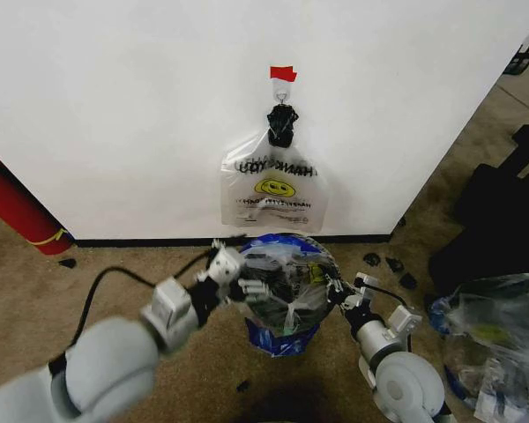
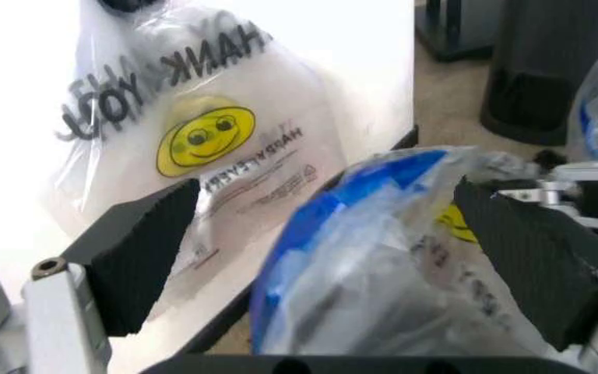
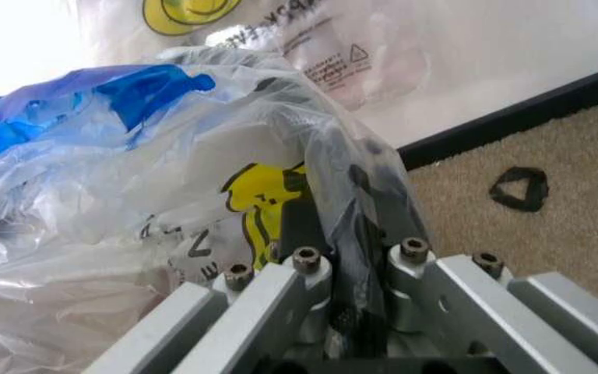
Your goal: Pick up the garbage bag from the wall and place it over the trash bin.
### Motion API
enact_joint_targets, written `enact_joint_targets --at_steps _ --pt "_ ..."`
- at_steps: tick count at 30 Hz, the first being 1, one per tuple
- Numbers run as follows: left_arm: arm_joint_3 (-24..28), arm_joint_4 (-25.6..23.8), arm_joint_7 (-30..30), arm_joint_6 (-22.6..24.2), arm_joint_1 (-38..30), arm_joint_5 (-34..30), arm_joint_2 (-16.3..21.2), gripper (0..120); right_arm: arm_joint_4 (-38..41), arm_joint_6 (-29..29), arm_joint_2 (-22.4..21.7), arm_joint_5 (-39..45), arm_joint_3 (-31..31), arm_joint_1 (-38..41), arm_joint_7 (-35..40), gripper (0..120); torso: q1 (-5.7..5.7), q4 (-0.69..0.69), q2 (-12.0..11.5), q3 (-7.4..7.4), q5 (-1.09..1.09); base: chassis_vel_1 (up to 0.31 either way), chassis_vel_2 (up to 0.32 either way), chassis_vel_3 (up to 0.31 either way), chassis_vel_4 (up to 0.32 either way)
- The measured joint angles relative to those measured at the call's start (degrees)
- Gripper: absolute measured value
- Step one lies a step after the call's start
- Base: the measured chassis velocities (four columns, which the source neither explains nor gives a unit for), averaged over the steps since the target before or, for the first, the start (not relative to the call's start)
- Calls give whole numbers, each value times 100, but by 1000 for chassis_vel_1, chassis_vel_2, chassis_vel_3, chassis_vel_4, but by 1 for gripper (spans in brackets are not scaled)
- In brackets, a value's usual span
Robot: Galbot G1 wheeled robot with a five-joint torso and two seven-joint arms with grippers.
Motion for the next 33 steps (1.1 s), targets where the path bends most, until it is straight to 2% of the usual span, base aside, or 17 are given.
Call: enact_joint_targets --at_steps 6,12,15,20,23,24,27,31,33 --pt "798 651 82 33 -1002 -93 -252 89 -7 -12 38 -226 -28 -27 -5 1 0 -2 0 0 0 0 0 0 0" --pt "1277 935 105 42 -1308 -42 -387 83 -12 -16 43 -252 -20 -38 43 1 0 -2 0 0 0 0 0 0 0" --pt "1515 1096 146 79 -1437 23 -427 74 2 -25 64 -247 -15 -44 75 1 0 -1 0 0 0 0 0 0 0" --pt "1644 1239 150 71 -1515 107 -511 69 18 -27 115 -237 -40 -41 140 1 0 -1 0 0 -1 0 0 0 0" --pt "1673 1319 109 72 -1533 135 -553 56 25 -26 145 -237 -44 -58 152 1 0 -1 0 0 0 0 0 0 0" --pt "1673 1319 109 72 -1533 135 -553 56 25 -26 145 -237 -44 -58 152 1 0 -1 0 0 0 0 0 0 0" --pt "1672 1355 64 72 -1521 136 -576 46 29 -26 147 -238 -40 -66 154 1 0 -1 0 0 -1 0 0 0 0" --pt "1752 1476 -12 69 -1496 173 -634 26 44 -25 158 -237 -32 -58 168 1 0 -1 0 0 -1 0 0 0 0" --pt "1766 1495 -15 66 -1496 187 -643 25 44 -24 162 -237 -33 -58 171 1 0 -1 0 0 -1 0 0 0 0"
